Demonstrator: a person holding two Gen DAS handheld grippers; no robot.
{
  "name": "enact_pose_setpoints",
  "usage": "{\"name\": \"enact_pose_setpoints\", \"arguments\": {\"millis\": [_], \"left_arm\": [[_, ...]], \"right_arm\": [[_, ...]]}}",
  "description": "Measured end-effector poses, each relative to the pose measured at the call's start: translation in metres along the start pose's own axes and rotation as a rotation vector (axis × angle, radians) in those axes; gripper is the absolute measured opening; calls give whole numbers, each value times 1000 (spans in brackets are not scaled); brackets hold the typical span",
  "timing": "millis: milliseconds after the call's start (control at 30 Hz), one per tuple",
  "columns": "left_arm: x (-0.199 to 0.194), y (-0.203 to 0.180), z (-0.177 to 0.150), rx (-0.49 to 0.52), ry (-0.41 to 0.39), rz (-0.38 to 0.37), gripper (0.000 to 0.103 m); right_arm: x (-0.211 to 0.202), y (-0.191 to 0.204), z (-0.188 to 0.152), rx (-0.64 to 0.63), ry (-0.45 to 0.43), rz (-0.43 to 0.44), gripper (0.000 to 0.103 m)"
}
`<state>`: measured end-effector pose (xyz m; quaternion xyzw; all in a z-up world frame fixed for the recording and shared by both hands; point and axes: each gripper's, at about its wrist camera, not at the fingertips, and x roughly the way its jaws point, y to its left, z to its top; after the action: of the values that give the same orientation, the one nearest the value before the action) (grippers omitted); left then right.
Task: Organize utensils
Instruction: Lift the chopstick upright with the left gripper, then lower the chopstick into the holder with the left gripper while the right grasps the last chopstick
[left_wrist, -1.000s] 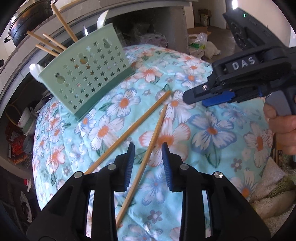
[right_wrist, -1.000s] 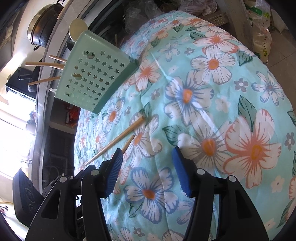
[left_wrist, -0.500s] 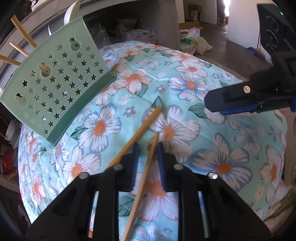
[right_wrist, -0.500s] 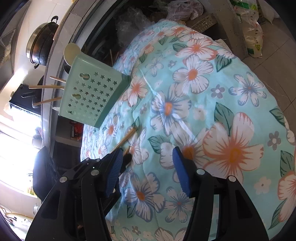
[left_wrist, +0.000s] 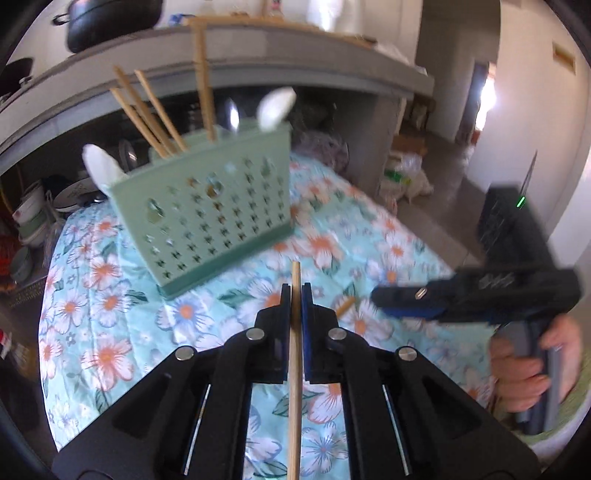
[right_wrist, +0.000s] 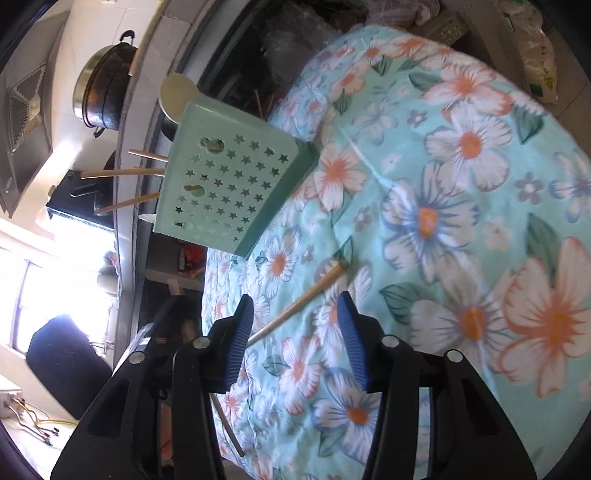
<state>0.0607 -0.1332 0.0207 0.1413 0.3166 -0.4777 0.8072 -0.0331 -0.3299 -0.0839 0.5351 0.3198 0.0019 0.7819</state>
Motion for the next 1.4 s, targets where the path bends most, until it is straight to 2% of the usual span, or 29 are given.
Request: {"name": "enact_pose_setpoints", "arguments": {"millis": [200,367,567,767,900,1000,1200,1400], "left_arm": [[-44,18,12,-77,-106,-49,4],[-63,21,12,-82,-144,-56,4],[-77,23,16,-92,-159,-81,4],[-94,27,42,-85,-221,-76,4],[-106,28,69,-71,-298,-47,4],[-116,24,96,-44,-390,-22,4],[-141,16,145,35,-611,150,4],[-138,29,186,-8,-743,250,4]], "right_arm": [[34,-7,4,92,51,-23,40],[47,-14,6,157,12,-36,33],[52,-22,4,232,-28,-54,15],[48,-28,7,256,-53,-9,12],[31,-18,10,204,-83,52,10],[7,-3,13,125,-130,82,8],[-44,24,20,-32,-243,91,6],[-62,26,30,-64,-277,105,6]]}}
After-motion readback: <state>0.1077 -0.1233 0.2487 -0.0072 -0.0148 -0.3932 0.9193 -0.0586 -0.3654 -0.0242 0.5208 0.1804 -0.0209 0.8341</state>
